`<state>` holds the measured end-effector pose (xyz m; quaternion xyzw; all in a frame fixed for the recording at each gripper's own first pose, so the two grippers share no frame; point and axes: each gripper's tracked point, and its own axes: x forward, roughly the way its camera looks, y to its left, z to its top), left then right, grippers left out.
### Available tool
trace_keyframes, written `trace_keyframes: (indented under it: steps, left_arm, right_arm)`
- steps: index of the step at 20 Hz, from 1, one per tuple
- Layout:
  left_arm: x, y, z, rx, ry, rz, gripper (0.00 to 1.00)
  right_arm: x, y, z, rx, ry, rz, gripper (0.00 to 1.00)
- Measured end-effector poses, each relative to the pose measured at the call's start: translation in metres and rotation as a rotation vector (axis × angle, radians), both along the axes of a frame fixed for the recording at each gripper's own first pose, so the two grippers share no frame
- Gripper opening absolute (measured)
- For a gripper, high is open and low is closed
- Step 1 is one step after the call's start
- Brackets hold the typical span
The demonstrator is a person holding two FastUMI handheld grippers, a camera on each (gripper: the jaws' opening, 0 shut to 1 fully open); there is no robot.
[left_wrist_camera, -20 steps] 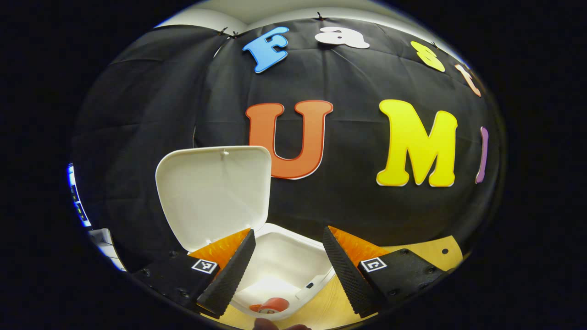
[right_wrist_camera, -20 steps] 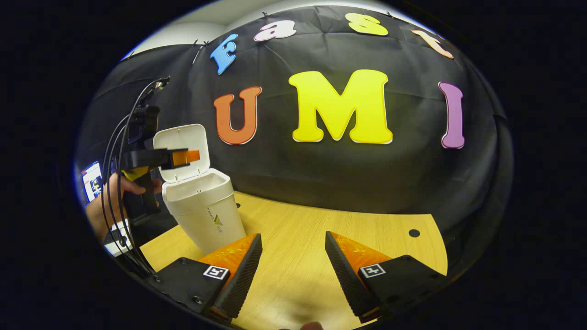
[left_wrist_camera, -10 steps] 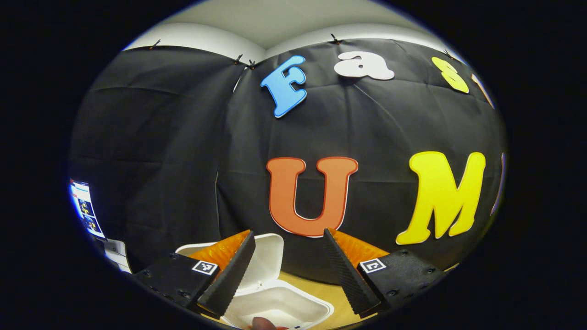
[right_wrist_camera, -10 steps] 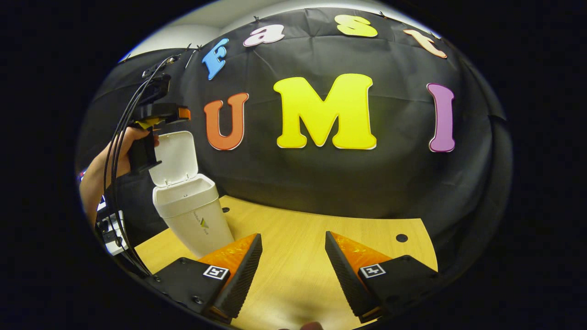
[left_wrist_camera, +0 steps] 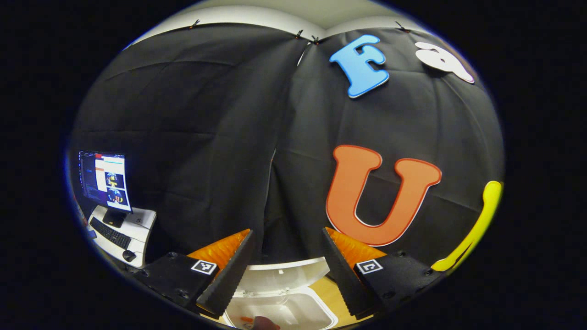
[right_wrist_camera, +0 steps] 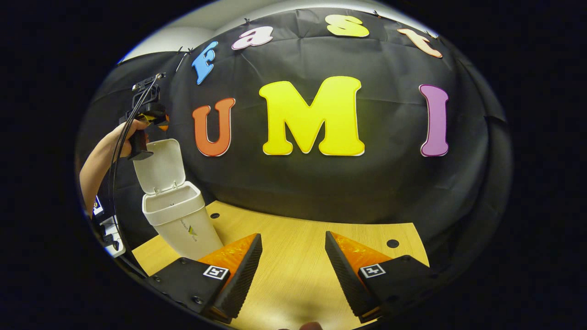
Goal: Press the lid of the desktop garbage bin to open it, pick up the crumpled paper on the desktop and throw it into the bin, then pick up the pop can on the desktop and drop it into the bin, and finally close the garbage bin lid.
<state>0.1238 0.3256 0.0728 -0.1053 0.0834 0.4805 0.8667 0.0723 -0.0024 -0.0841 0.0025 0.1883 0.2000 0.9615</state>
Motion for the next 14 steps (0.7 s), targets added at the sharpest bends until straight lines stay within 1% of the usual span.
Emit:
trace_keyframes:
  steps: [3,5,7,10,14]
  left_arm:
    - [-0.004,-0.002,-0.004,0.003,0.051,0.023,0.94]
    - [0.0,-0.006,-0.015,-0.013,0.079,0.019,0.94]
    - [-0.004,-0.011,-0.022,-0.028,0.103,0.036,0.94]
    - [-0.006,-0.021,-0.023,-0.036,0.099,0.041,0.94]
    - [-0.017,-0.059,-0.033,-0.047,0.103,0.036,0.94]
  right_arm:
    - [0.003,-0.009,-0.002,-0.003,0.001,-0.019,0.88]
    - [0.005,-0.015,-0.001,0.004,0.004,-0.033,0.88]
    - [0.005,-0.019,-0.002,-0.001,0.0,-0.037,0.88]
    - [0.002,-0.017,-0.004,-0.004,0.001,-0.014,0.88]
    - [0.002,-0.012,-0.005,0.011,-0.004,0.025,0.88]
